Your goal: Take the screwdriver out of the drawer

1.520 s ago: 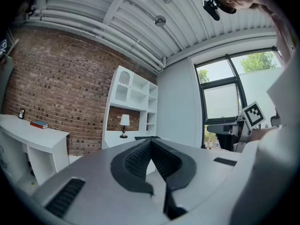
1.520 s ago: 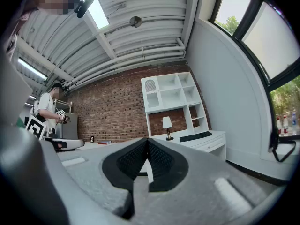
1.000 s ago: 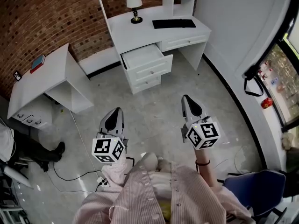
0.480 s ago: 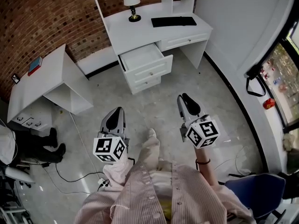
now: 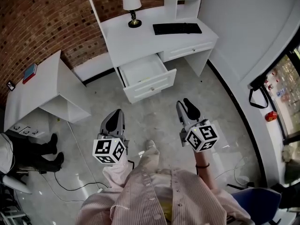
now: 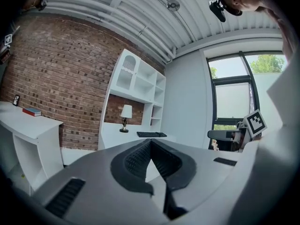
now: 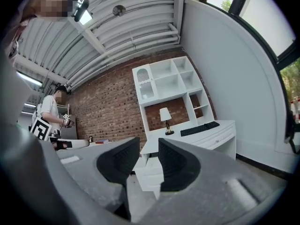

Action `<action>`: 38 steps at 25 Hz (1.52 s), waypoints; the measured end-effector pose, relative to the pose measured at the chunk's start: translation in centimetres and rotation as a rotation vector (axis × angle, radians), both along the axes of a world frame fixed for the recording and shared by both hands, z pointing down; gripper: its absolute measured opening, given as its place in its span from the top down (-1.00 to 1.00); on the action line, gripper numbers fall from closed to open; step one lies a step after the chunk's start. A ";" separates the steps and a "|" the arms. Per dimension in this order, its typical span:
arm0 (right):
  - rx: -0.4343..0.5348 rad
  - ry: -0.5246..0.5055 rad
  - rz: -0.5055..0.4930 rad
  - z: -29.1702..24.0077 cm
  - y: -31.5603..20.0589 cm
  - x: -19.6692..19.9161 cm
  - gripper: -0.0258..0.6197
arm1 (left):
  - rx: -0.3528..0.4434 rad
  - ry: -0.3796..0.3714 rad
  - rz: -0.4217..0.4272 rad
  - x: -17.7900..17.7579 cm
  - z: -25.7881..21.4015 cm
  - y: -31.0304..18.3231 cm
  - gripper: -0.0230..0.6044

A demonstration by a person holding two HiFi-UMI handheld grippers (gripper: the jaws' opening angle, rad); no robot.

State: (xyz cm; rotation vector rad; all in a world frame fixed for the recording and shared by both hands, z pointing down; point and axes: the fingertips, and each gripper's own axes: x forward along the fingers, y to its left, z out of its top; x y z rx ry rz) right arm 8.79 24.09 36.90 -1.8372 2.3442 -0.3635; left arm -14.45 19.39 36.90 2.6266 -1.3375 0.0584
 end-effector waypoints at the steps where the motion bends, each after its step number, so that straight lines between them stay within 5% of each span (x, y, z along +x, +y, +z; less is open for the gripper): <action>1: -0.004 -0.001 0.000 0.0 -1.3 0.2 0.59 | -0.002 -0.001 0.000 0.2 0.0 -1.3 0.93; 14: -0.081 0.009 -0.040 1.8 -15.6 -0.1 0.52 | -0.065 0.017 -0.016 0.0 1.7 -15.3 0.93; 26: -0.148 0.042 -0.107 4.2 -22.8 -1.0 0.52 | -0.134 0.013 -0.014 0.0 4.6 -20.8 0.93; 38: -0.268 0.115 -0.278 9.5 -33.7 -0.5 0.52 | -0.247 0.041 -0.076 2.1 9.1 -28.8 0.93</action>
